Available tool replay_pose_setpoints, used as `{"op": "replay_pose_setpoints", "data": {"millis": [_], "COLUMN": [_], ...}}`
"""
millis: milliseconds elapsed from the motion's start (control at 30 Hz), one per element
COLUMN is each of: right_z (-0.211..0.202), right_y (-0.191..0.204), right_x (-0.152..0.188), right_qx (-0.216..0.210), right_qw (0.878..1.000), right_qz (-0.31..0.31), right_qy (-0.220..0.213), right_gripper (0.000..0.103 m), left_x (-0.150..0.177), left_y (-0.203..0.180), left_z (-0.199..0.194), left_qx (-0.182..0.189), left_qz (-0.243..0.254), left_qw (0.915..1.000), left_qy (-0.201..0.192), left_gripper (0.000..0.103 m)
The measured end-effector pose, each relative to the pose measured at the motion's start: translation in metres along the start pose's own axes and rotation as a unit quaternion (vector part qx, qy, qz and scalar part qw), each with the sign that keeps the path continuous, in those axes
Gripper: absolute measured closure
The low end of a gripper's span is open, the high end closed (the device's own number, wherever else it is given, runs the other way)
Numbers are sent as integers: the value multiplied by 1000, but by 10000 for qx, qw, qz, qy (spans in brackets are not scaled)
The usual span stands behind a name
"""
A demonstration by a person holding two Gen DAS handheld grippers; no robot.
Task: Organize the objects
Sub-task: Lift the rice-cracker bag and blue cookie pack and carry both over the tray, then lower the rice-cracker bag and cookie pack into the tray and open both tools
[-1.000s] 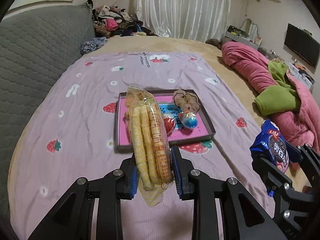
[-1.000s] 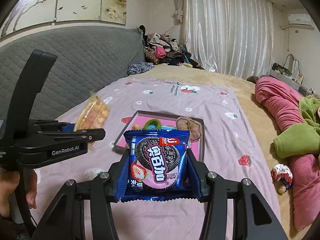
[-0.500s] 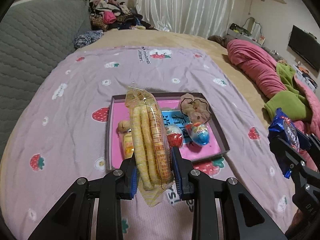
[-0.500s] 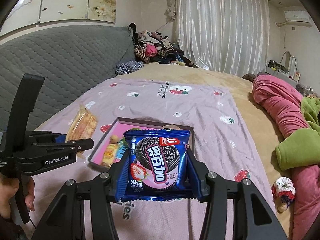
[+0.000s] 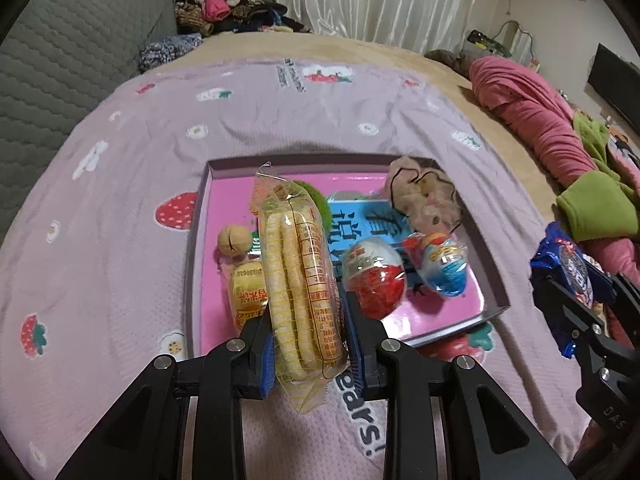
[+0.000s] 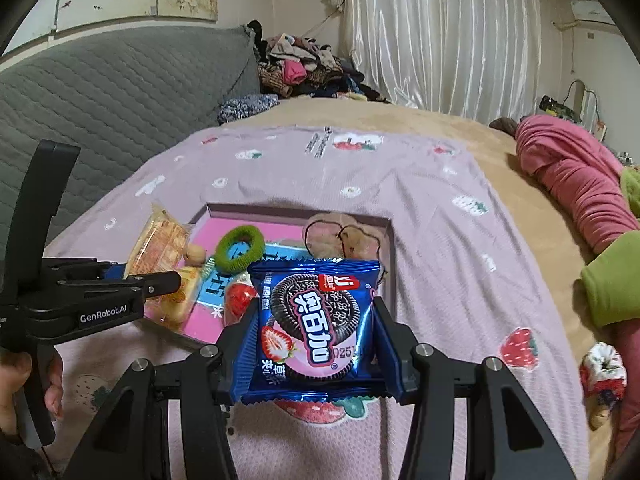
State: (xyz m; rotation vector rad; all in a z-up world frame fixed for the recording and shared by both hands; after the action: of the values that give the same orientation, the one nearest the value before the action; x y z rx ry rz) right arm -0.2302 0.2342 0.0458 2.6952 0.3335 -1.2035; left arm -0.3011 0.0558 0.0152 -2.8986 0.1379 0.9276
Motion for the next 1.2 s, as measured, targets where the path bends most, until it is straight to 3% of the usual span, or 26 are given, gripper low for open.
{"op": "replay_pose_setpoints", "data": {"millis": [433, 1200], "right_z": [53, 103], "right_y": [-26, -32], "right_x": [12, 32], "right_qx": [166, 203], "right_qw": [9995, 9985], "right_qz": [211, 179], "right_qy": [155, 485], "right_gripper": [51, 51], "left_x": [3, 16], "left_y": [-4, -9], "left_z": [45, 73], "left_qx": [172, 249], "left_qz": [4, 120], "left_qw": [9998, 9995], "left_qy": [127, 127], "left_gripper": [73, 73]}}
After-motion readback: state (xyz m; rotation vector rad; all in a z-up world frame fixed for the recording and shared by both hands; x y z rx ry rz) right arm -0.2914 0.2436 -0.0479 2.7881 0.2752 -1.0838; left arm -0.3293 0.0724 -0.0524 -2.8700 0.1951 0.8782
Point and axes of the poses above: each gripper's, at about its wrist camera, not at the fingertips, and z roughly the way its jaws point, y to its left, x to its underside, the point moved 2 cm from there along z, roughly the way its jaws point, and after that the axes turned 4 degrees about -x, right-handed, at the moved point
